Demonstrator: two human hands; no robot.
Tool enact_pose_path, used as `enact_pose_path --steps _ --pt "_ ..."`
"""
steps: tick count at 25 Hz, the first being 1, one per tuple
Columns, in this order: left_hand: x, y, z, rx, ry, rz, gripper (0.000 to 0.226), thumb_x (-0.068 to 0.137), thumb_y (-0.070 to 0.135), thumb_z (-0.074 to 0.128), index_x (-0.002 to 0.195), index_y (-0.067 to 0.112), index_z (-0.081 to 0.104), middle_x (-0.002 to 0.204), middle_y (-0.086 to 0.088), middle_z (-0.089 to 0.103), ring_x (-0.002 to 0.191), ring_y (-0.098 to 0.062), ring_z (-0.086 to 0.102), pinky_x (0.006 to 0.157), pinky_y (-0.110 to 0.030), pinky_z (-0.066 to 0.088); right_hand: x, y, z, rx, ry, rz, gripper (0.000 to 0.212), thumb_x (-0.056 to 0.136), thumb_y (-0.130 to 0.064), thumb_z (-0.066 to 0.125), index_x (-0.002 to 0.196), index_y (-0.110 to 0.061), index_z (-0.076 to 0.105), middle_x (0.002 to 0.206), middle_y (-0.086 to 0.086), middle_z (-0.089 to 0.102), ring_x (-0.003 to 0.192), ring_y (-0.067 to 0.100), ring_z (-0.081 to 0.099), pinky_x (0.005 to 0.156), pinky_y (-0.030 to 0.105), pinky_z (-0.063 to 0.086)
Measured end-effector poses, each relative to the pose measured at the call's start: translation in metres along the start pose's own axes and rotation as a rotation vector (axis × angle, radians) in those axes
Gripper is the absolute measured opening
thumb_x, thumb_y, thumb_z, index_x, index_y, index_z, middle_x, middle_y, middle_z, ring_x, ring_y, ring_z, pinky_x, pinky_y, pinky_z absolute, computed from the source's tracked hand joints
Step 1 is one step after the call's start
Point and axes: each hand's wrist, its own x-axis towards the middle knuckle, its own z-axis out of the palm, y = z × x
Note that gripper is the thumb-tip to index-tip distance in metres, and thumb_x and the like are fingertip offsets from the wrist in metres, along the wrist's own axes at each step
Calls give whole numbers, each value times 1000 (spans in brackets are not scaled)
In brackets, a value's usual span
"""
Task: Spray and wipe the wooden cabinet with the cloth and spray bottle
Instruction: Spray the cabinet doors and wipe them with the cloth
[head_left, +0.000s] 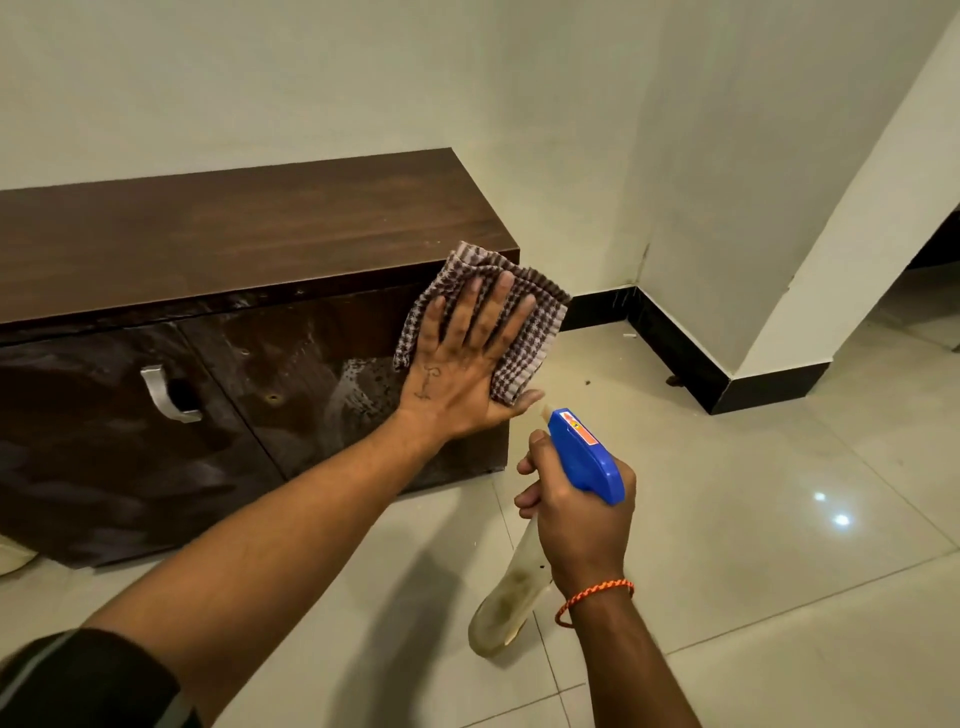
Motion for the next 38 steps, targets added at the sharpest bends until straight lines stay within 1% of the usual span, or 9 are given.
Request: enact_pose_path --steps 5,8,12,15,17,21,26,30,38 --pt "-40 -8 21 82 -107 260 89 93 79 18 164 24 11 171 -6 6 156 -30 -3 123 -51 -17 8 -5 2 -3 -49 -42 24 89 -14 70 66 -8 66 61 16 66 46 38 62 46 47 54" --pt "-71 -4 48 81 -138 390 78 100 57 18 162 19 -11 170 -10 -16 156 -31 -16 123 -51 -17 9 -2 0 -18 -77 -59 24 90 -17 70 72 -2 66 65 24 65 47 36 63 48 46 57" --pt "-122 -3 78 157 -295 556 100 99 58 32 150 8 -38 157 -18 -44 145 -37 -40 119 -53 -26 10 6 -3 -36 -97 -68 21 91 -19 70 78 -3 67 67 25 66 50 36 64 50 44 59" --pt "-156 -2 89 200 -455 667 82 102 57 21 159 16 -22 159 -16 -40 148 -30 -37 112 -53 -36 14 17 1 -28 -92 -72 29 88 -32 71 77 -5 68 67 25 65 55 44 63 52 52 58" --pt "-163 -3 87 146 -488 647 69 102 54 11 164 25 2 164 -8 -26 152 -20 -23 113 -49 -35 15 21 6 -32 -96 -75 37 83 -44 68 77 -7 68 67 24 64 58 47 62 54 57 55" --pt "-148 -19 70 107 -446 514 86 101 50 32 158 22 -26 160 -4 -42 147 -23 -40 115 -45 -33 9 17 15 8 -109 -64 30 86 -33 71 77 -4 70 66 23 66 59 43 65 57 57 58" --pt "-78 -45 4 75 -253 338 84 95 51 42 163 31 -2 172 2 -6 158 -23 -5 124 -45 -16 3 6 22 28 -86 -59 27 90 -18 70 72 2 69 64 20 68 57 31 67 60 54 59" --pt "-16 -64 -40 19 -142 220 81 94 51 43 163 34 4 172 0 2 157 -26 -3 121 -48 -16 2 1 22 17 -80 -86 24 90 -21 70 67 -14 70 63 11 69 61 32 68 66 49 60" --pt "-24 -38 -6 82 -142 335 81 96 52 38 163 31 -1 172 -3 1 157 -29 4 120 -51 -16 8 3 20 68 -100 -46 18 91 -18 70 73 -19 69 64 9 68 58 19 68 60 36 60"
